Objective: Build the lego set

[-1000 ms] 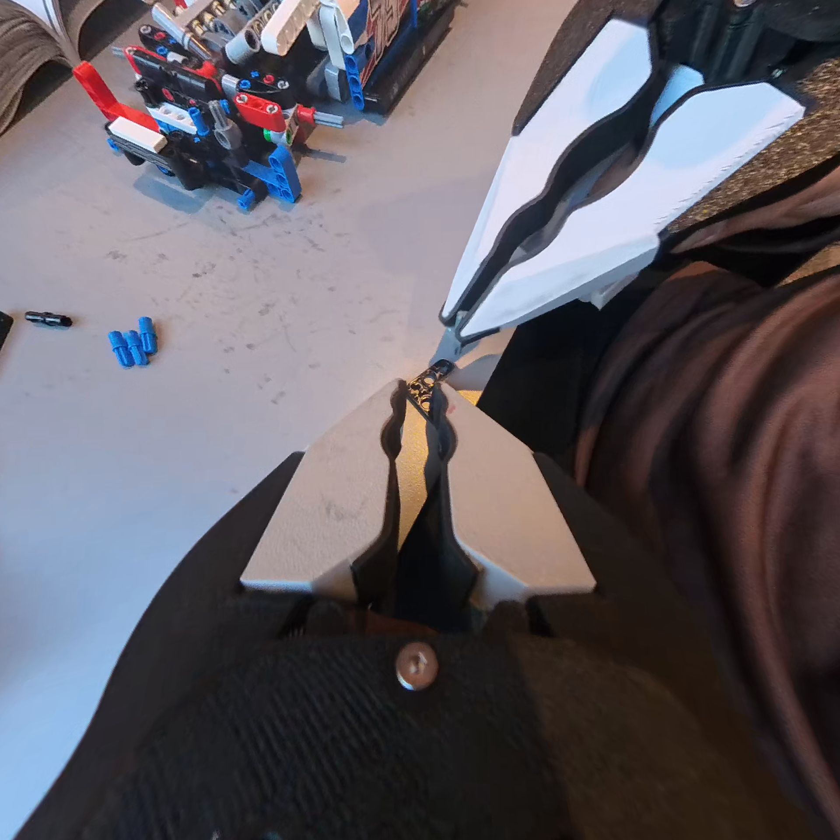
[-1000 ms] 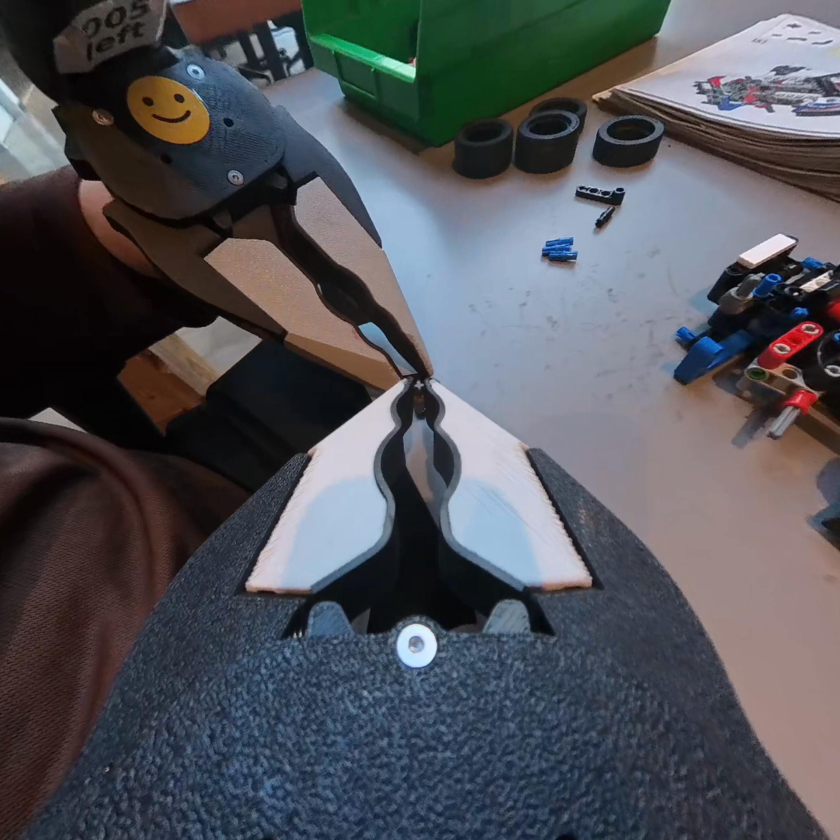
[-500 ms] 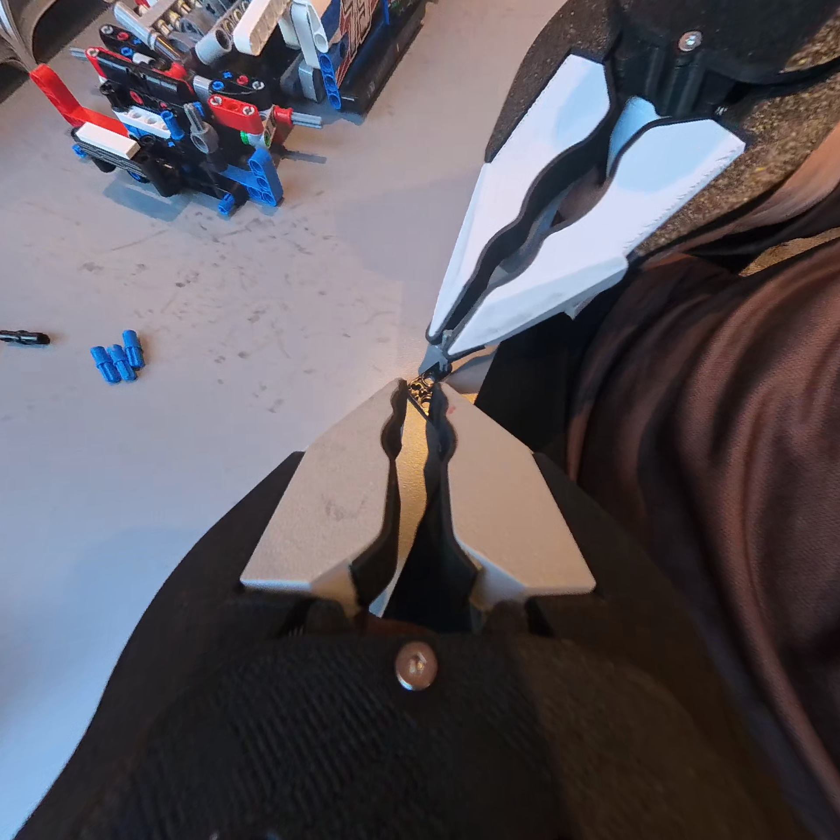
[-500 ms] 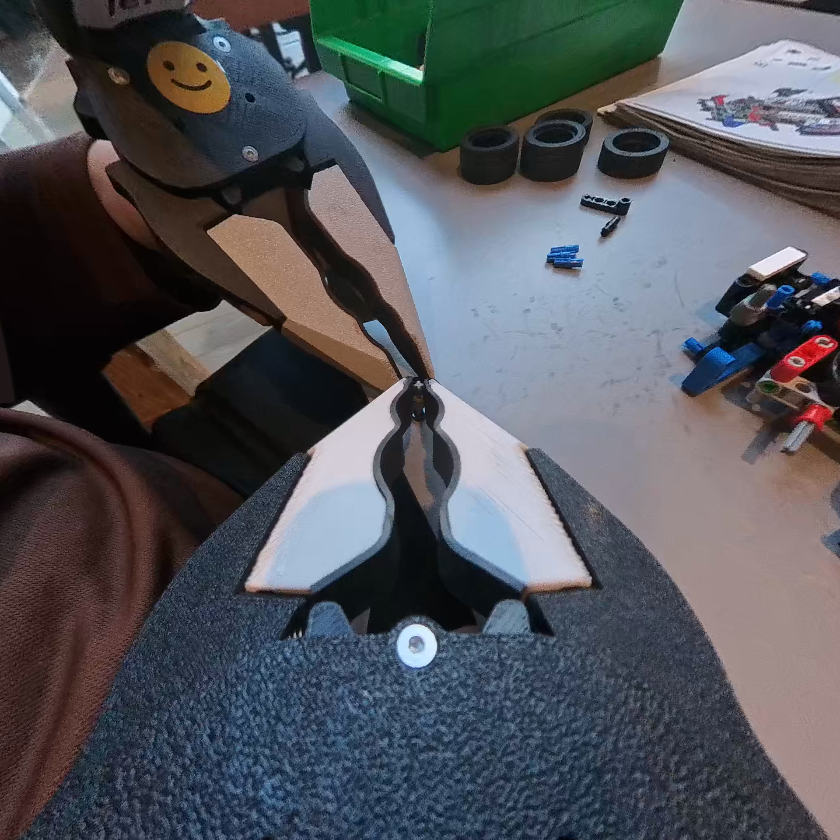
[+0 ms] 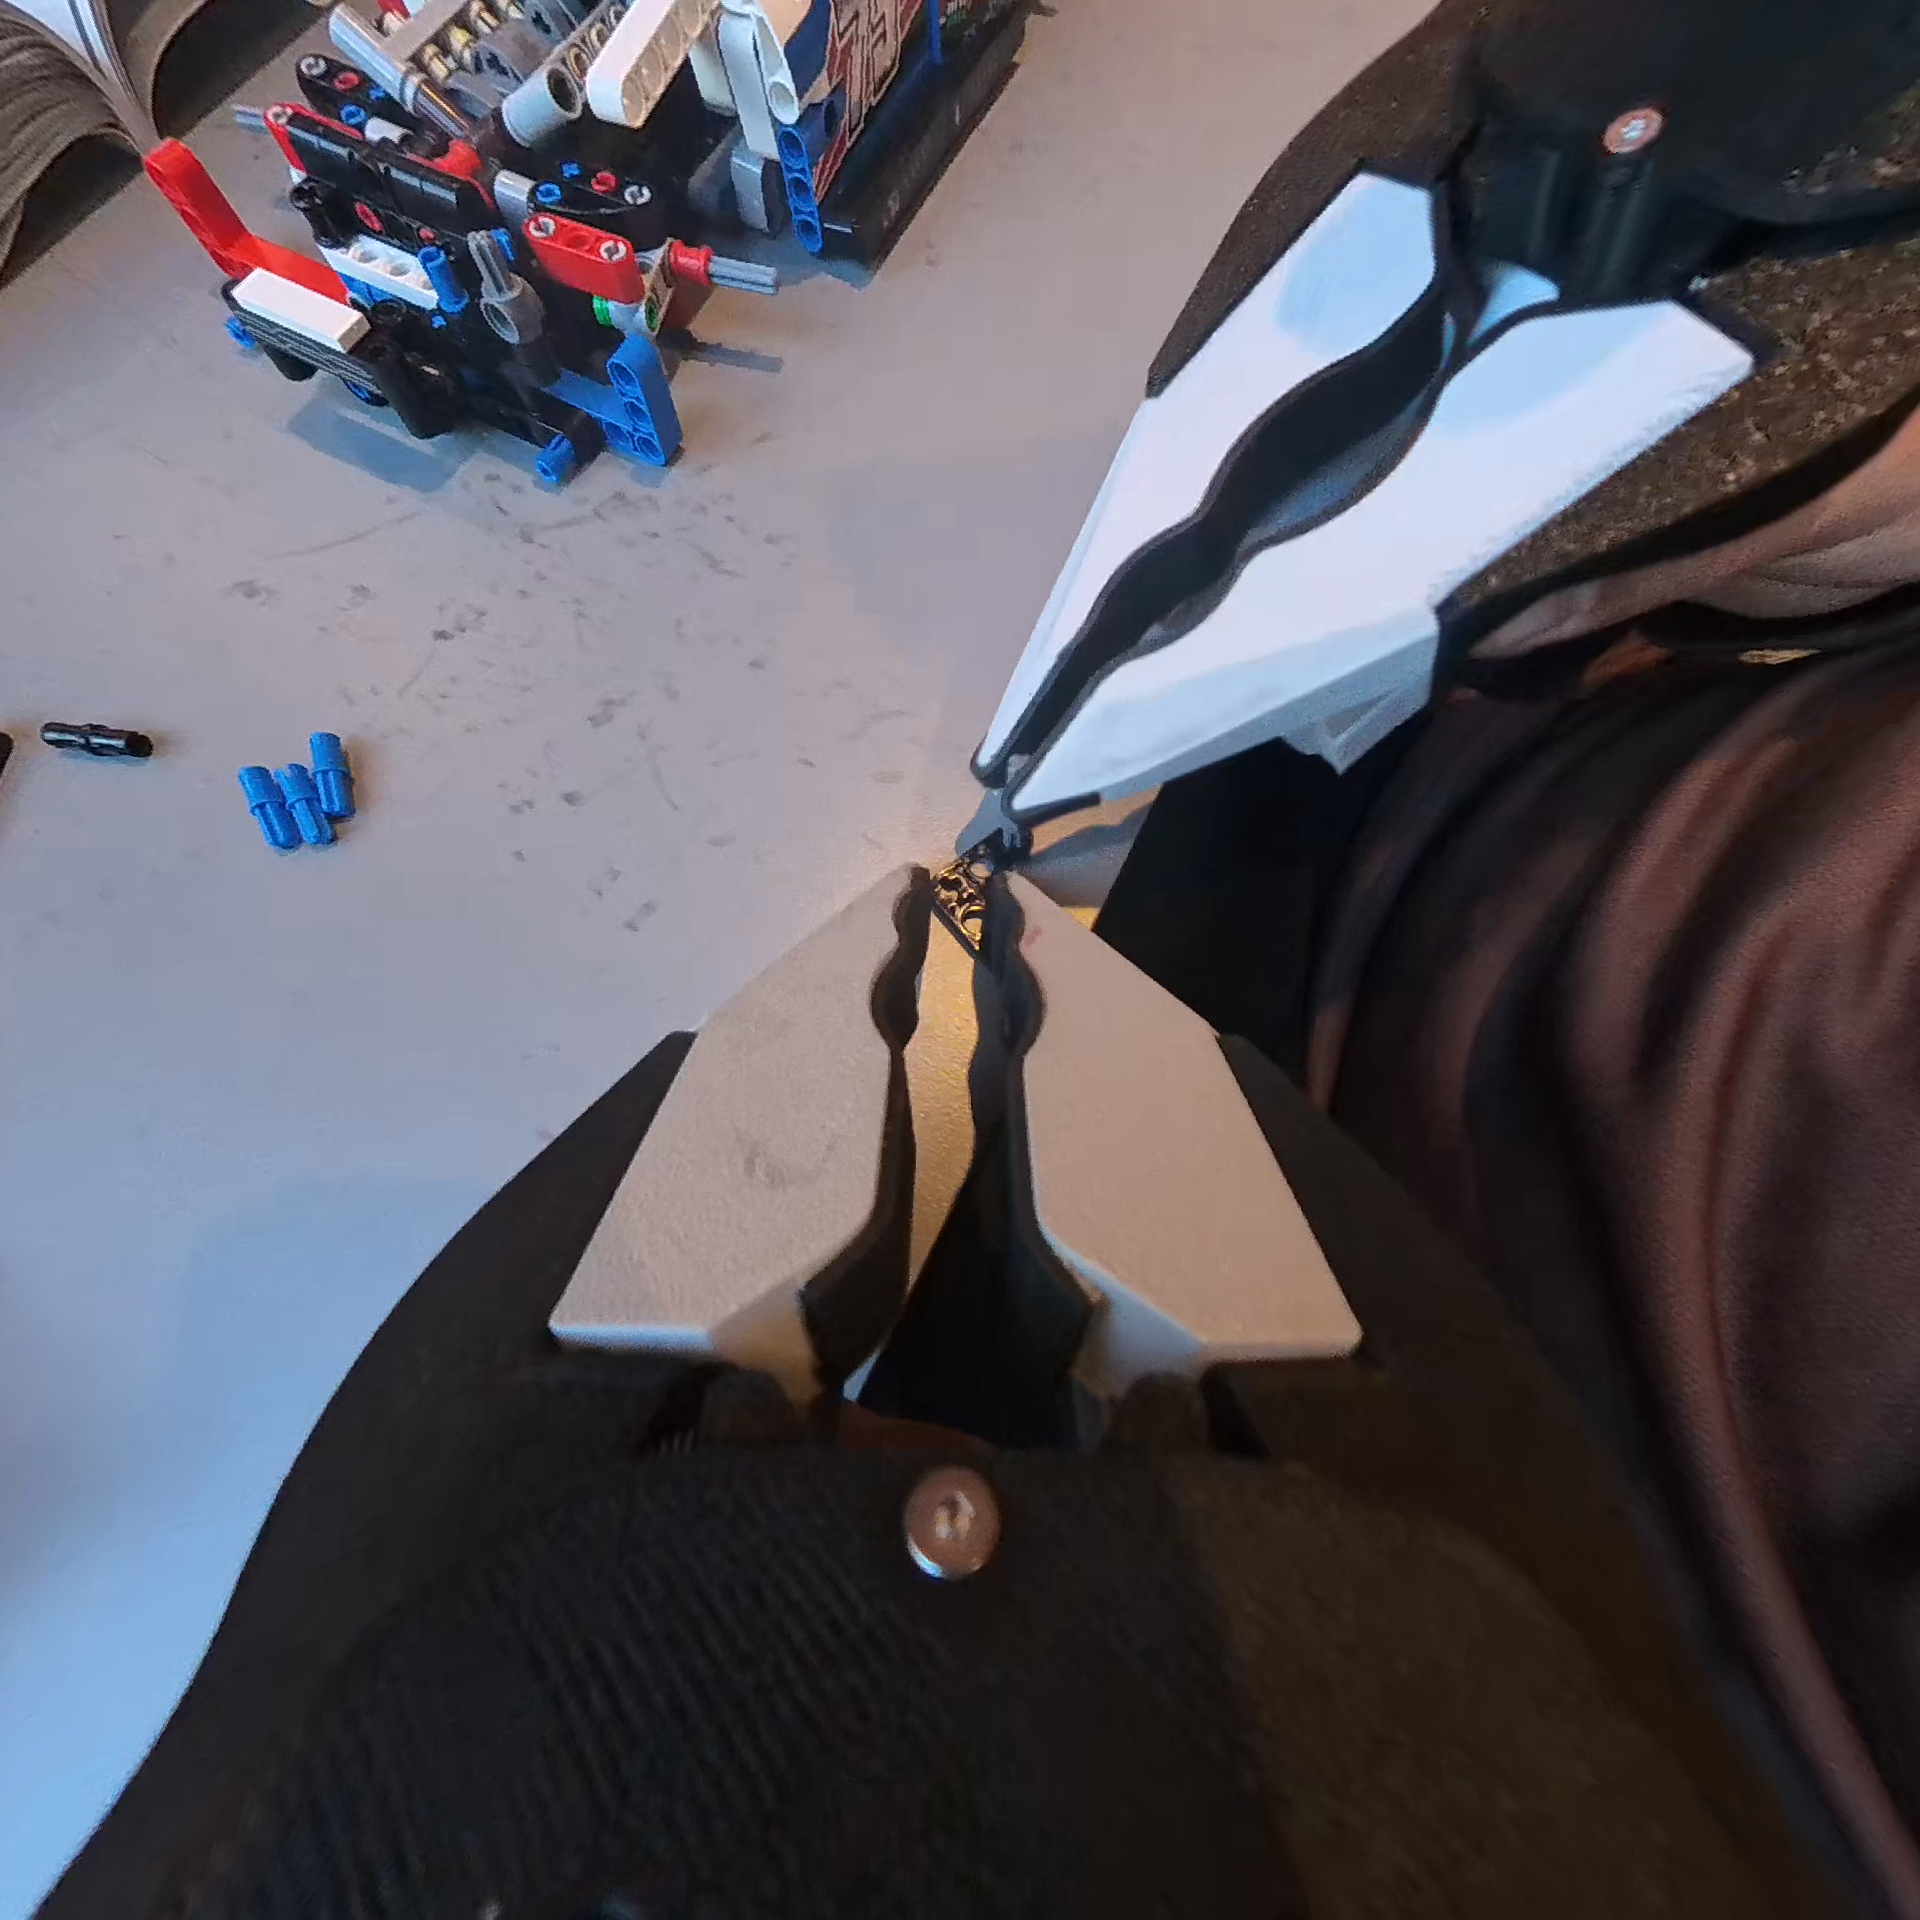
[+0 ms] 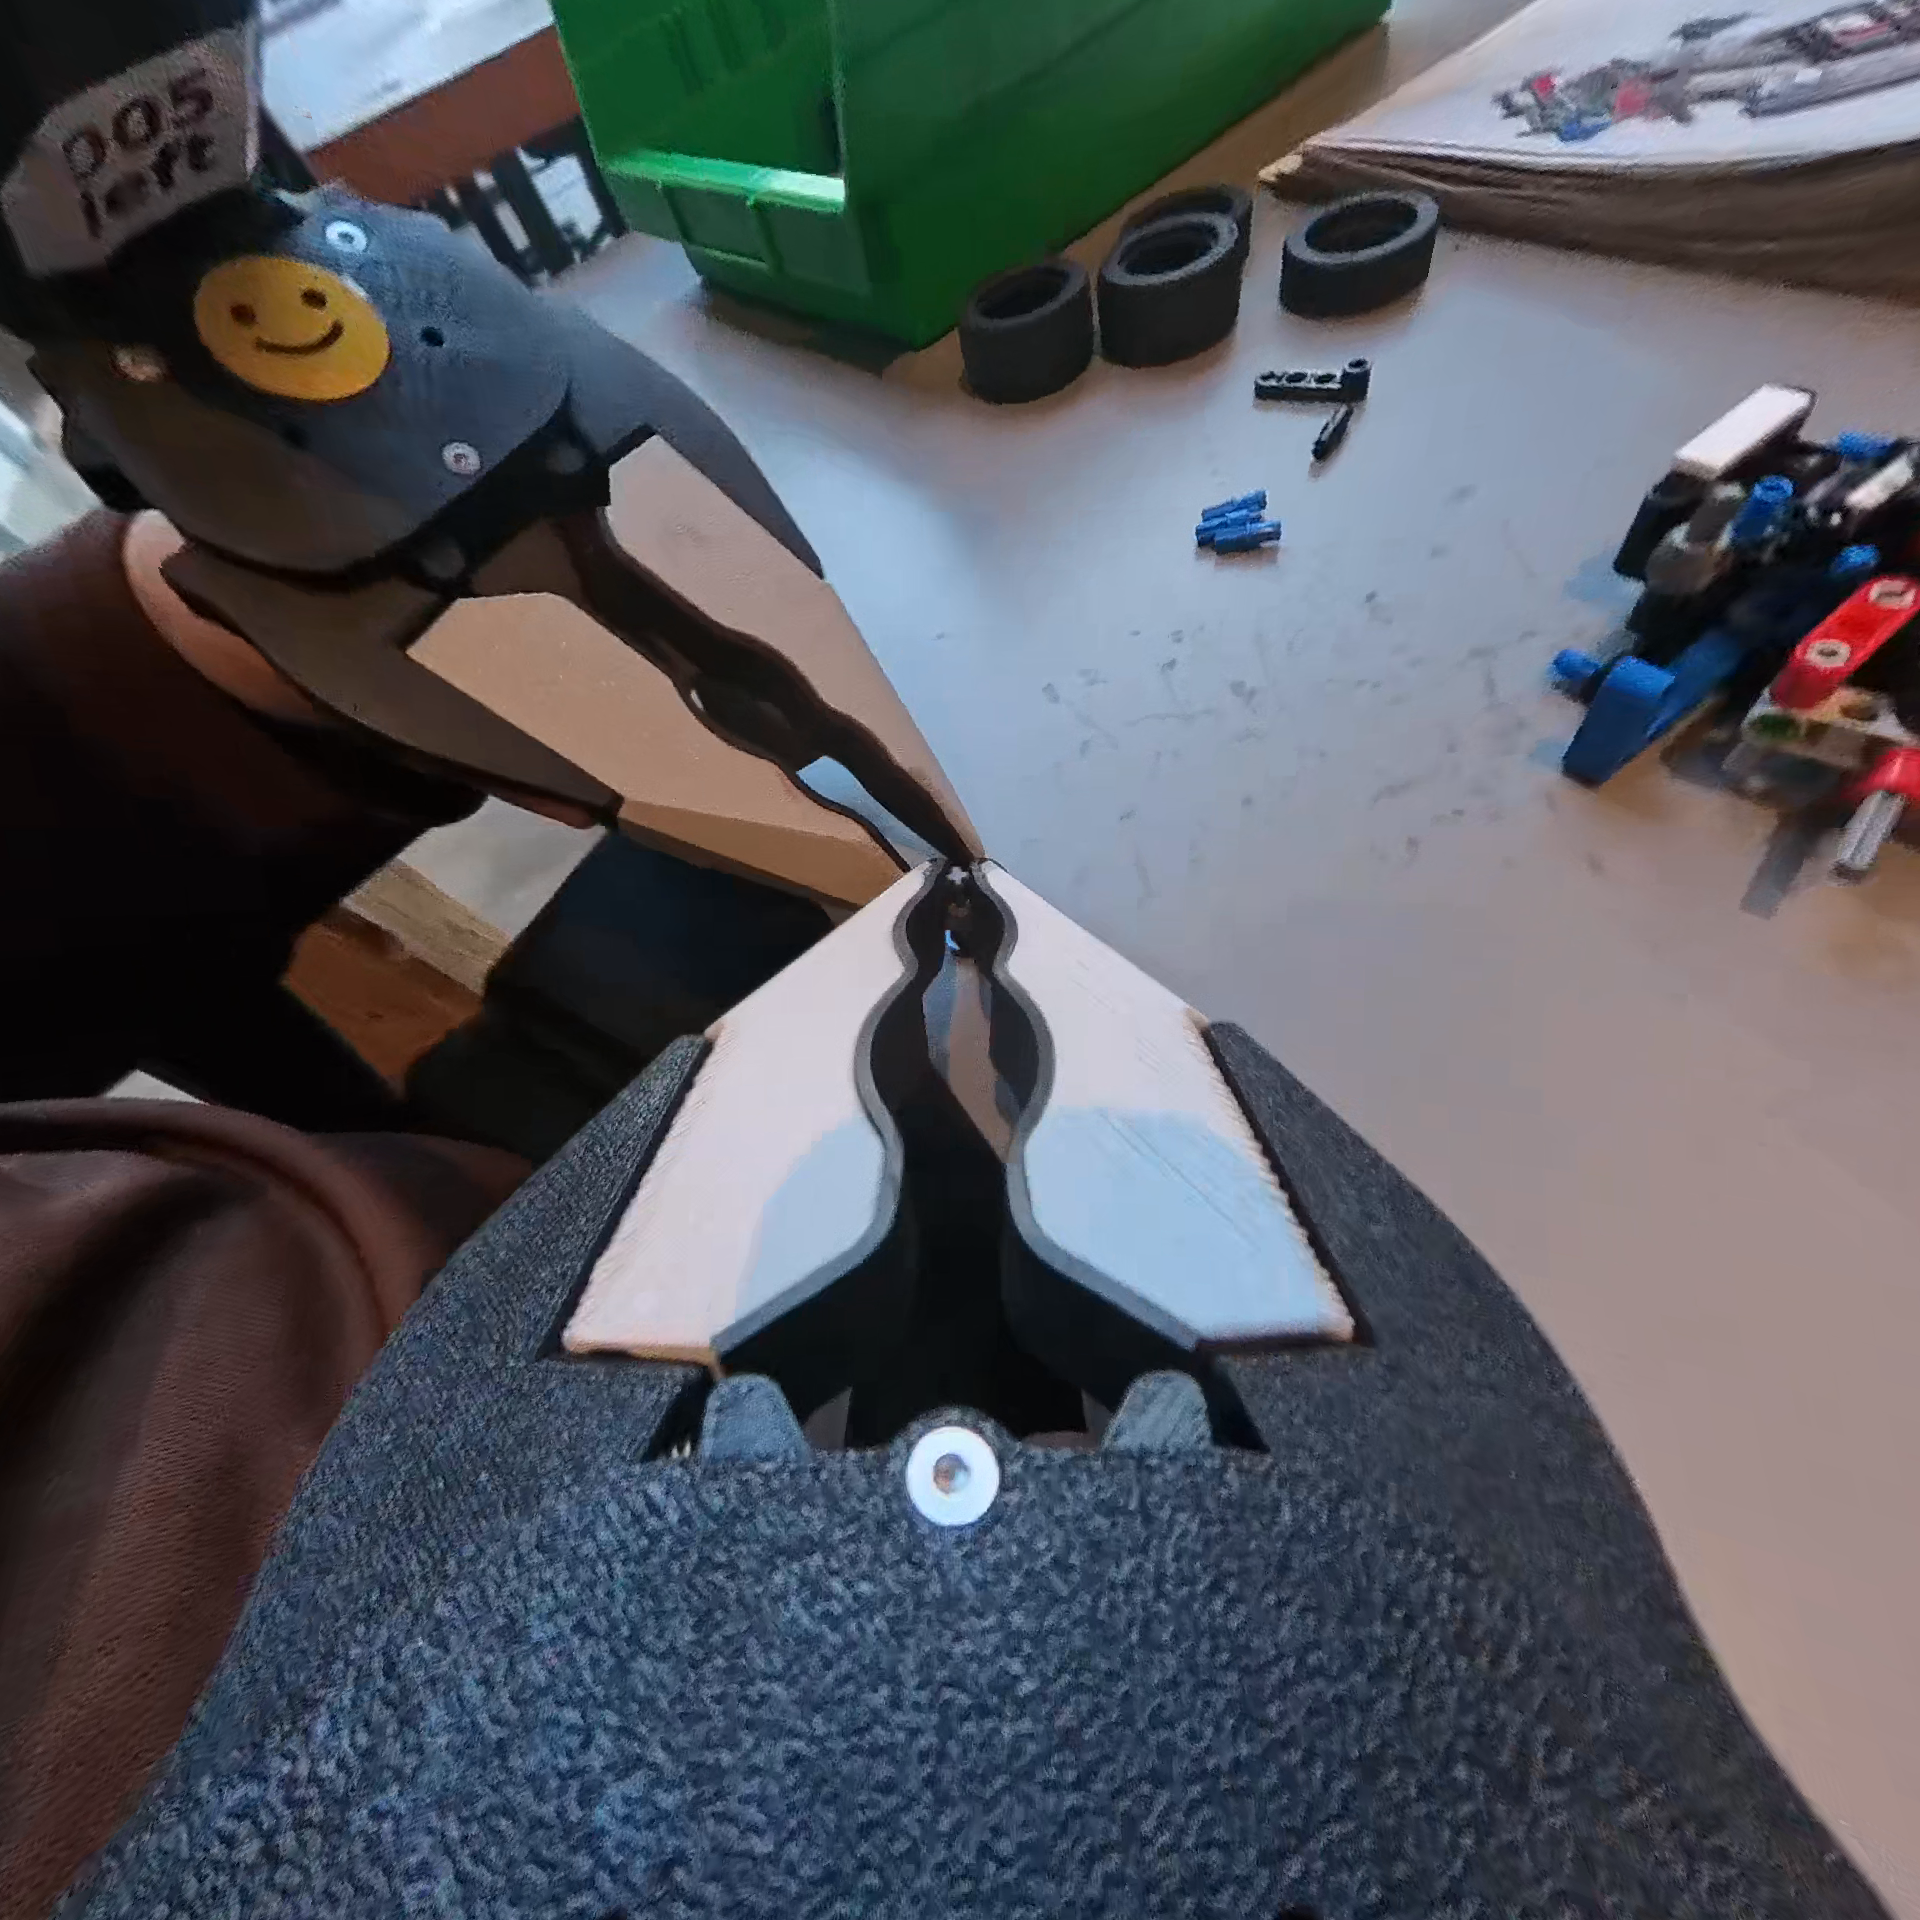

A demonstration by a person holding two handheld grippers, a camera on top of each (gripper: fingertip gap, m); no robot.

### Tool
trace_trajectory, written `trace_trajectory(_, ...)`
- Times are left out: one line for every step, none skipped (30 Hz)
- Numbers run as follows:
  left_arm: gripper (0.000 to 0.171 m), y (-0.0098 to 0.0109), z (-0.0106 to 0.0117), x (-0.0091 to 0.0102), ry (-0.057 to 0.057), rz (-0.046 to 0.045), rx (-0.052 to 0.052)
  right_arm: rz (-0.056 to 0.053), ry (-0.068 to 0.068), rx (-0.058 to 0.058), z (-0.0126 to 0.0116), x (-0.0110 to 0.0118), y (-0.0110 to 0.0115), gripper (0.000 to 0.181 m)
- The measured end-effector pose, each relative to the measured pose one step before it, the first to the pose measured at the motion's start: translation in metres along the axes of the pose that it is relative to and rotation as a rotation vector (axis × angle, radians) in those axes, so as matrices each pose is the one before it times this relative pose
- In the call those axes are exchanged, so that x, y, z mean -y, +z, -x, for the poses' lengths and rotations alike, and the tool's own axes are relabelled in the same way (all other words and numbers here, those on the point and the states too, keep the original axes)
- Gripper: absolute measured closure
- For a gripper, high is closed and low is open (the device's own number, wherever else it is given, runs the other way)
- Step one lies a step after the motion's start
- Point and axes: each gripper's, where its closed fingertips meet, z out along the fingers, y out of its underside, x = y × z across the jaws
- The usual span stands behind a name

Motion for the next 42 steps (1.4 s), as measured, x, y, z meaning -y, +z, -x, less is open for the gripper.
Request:
trace_trajectory(0.163,-0.00006,-0.00048,-0.00008,0.0006,-0.00005,-0.0002,-0.0055,0.0171,0.0013,-0.00030,-0.00087,-0.00117,0.176)
trace_trajectory(0.163,-0.00008,-0.00044,-0.00004,0.0021,-0.00079,0.0001,-0.0052,-0.0068,-0.0029,0.00012,-0.00066,-0.00092,0.176)
trace_trajectory(0.163,-0.00007,-0.00034,-0.00003,0.0050,-0.00096,0.0015,0.0003,-0.0272,-0.0088,0.00027,-0.00033,-0.00027,0.176)
trace_trajectory(0.163,0.00009,-0.00007,0.00008,-0.0010,-0.00012,0.0007,0.0073,-0.0400,-0.0145,0.00045,-0.00011,0.00006,0.176)
trace_trajectory(0.163,0.00003,0.00002,0.00001,-0.0033,0.00048,-0.0011,0.0122,-0.0462,-0.0170,0.00064,-0.00012,0.00003,0.176)
trace_trajectory(0.163,-0.00003,0.00007,-0.00003,-0.0019,0.00031,-0.0014,0.0143,-0.0547,-0.0183,0.00068,-0.00018,0.00003,0.177)
trace_trajectory(0.163,0.00000,-0.00006,0.00001,-0.0006,-0.00004,-0.0008,0.0153,-0.0619,-0.0187,0.00063,-0.00032,-0.00006,0.177)
trace_trajectory(0.163,-0.00004,0.00000,0.00011,0.0008,-0.00029,0.0011,0.0167,-0.0563,-0.0152,0.00076,0.00016,0.00030,0.176)
trace_trajectory(0.163,-0.00004,-0.00005,-0.00003,0.0015,-0.00037,0.0025,0.0177,-0.0413,-0.0074,0.00055,0.00019,0.00058,0.177)
trace_trajectory(0.163,0.00006,0.00007,-0.00003,0.0015,-0.00087,0.0018,0.0151,-0.0196,0.0022,0.00026,0.00013,0.00056,0.177)
trace_trajectory(0.163,-0.00001,-0.00002,-0.00004,0.0005,0.00026,0.0010,0.0077,0.0068,0.0126,-0.00009,0.00000,0.00063,0.176)
trace_trajectory(0.163,-0.00001,-0.00003,-0.00001,-0.0004,0.00007,0.0000,0.0021,0.0290,0.0224,-0.00028,-0.00037,0.00069,0.176)
trace_trajectory(0.163,0.00000,0.00004,0.00001,-0.0005,-0.00006,-0.0002,-0.0005,0.0423,0.0273,-0.00046,-0.00041,0.00019,0.176)
trace_trajectory(0.163,-0.00001,-0.00003,-0.00003,-0.0004,0.00021,0.0007,-0.0025,0.0347,0.0236,-0.00025,-0.00038,-0.00005,0.176)
trace_trajectory(0.163,0.00000,0.00005,-0.00001,-0.0006,0.00003,0.0013,-0.0035,0.0188,0.0143,-0.00017,-0.00045,-0.00019,0.176)
trace_trajectory(0.163,0.00001,-0.00001,0.00002,-0.0008,-0.00019,0.0010,-0.0049,0.0083,0.0036,0.00014,-0.00035,-0.00036,0.176)
trace_trajectory(0.163,0.00005,-0.00007,0.00001,-0.0011,0.00034,0.0008,-0.0069,-0.0091,-0.0068,0.00012,-0.00006,-0.00017,0.176)
trace_trajectory(0.163,-0.00004,0.00004,-0.00001,0.0000,-0.00043,0.0010,-0.0073,-0.0251,-0.0125,0.00026,0.00003,0.00010,0.176)
trace_trajectory(0.163,-0.00002,0.00001,0.00003,0.0012,-0.00071,0.0009,-0.0041,-0.0258,-0.0112,0.00022,0.00000,0.00035,0.176)
trace_trajectory(0.163,0.00016,-0.00004,0.00002,-0.0001,-0.00021,0.0005,0.0003,-0.0108,-0.0043,0.00000,-0.00025,0.00066,0.176)
trace_trajectory(0.163,0.00001,0.00003,0.00002,-0.0003,-0.00011,0.0004,-0.0015,0.0063,0.0022,-0.00007,-0.00016,0.00064,0.176)
trace_trajectory(0.163,0.00000,0.00013,0.00001,-0.0008,-0.00006,0.0006,-0.0051,0.0074,0.0038,-0.00003,-0.00008,0.00035,0.175)
trace_trajectory(0.163,-0.00008,-0.00003,0.00004,-0.0011,0.00025,0.0003,-0.0027,0.0038,0.0028,0.00014,-0.00019,-0.00004,0.175)
trace_trajectory(0.163,0.00008,-0.00004,-0.00005,-0.0003,-0.00024,0.0005,0.0014,0.0085,0.0030,0.00011,-0.00040,-0.00031,0.175)
trace_trajectory(0.163,0.00010,-0.00030,0.00010,0.0004,-0.00033,0.0005,0.0017,0.0166,0.0057,0.00009,-0.00040,-0.00058,0.175)
trace_trajectory(0.163,0.00013,-0.00074,0.00006,-0.0005,0.00032,-0.0008,-0.0025,0.0202,0.0089,0.00016,-0.00033,-0.00076,0.175)
trace_trajectory(0.163,0.00020,-0.00060,0.00020,-0.0003,-0.00063,-0.0006,-0.0052,0.0144,0.0081,0.00006,-0.00045,-0.00064,0.175)
trace_trajectory(0.163,0.00013,-0.00046,0.00024,0.0013,-0.00185,-0.0004,-0.0011,0.0015,0.0034,0.00003,-0.00028,-0.00039,0.175)
trace_trajectory(0.163,0.00005,-0.00004,0.00001,-0.0018,0.00042,-0.0001,0.0042,-0.0080,-0.0013,0.00000,0.00004,0.00036,0.175)
trace_trajectory(0.163,0.00003,0.00012,-0.00017,-0.0022,0.00273,-0.0001,0.0077,-0.0133,-0.0034,0.00002,0.00034,0.00078,0.175)
trace_trajectory(0.163,-0.00008,0.00032,-0.00003,-0.0035,-0.00005,-0.0002,0.0092,-0.0118,-0.0011,-0.00016,0.00035,0.00091,0.175)
trace_trajectory(0.163,-0.00021,0.00077,-0.00017,-0.0059,0.00065,0.0006,0.0076,-0.0032,0.0039,-0.00017,0.00027,0.00068,0.175)
trace_trajectory(0.163,-0.00011,0.00053,-0.00008,-0.0029,0.00037,0.0002,0.0083,-0.0029,0.0052,-0.00009,-0.00001,0.00050,0.175)
trace_trajectory(0.163,0.00003,0.00005,-0.00014,0.0005,0.00048,0.0000,0.0117,-0.0163,-0.0016,0.00003,-0.00014,0.00005,0.174)
trace_trajectory(0.163,0.00005,-0.00007,0.00000,0.0003,0.00041,0.0008,0.0097,-0.0269,-0.0101,0.00015,-0.00027,-0.00005,0.175)
trace_trajectory(0.163,0.00000,0.00000,-0.00001,0.0003,-0.00001,0.0013,0.0007,-0.0256,-0.0131,0.00009,-0.00008,0.00004,0.174)
trace_trajectory(0.163,-0.00002,0.00009,-0.00005,0.0001,0.00031,0.0013,-0.0085,-0.0183,-0.0103,0.00000,-0.00009,0.00015,0.175)
trace_trajectory(0.163,0.00002,0.00001,0.00004,0.0001,-0.00033,0.0007,-0.0076,-0.0110,-0.0049,0.00001,0.00012,0.00006,0.174)
trace_trajectory(0.163,0.00002,0.00002,-0.00009,0.0002,-0.00041,0.0007,-0.0012,-0.0057,-0.0010,-0.00010,0.00014,0.00020,0.174)
trace_trajectory(0.163,-0.00006,0.00033,0.00005,-0.0004,-0.00132,0.0032,-0.0012,-0.0043,-0.0002,-0.00032,0.00015,0.00025,0.175)
trace_trajectory(0.163,0.00009,0.00046,0.00017,-0.0012,-0.00133,0.0053,-0.0064,0.0064,0.0048,-0.00034,0.00013,0.00029,0.175)
trace_trajectory(0.163,0.00006,0.00030,0.00018,0.0018,-0.00194,0.0048,-0.0149,0.0330,0.0191,-0.00033,0.00054,0.00006,0.175)
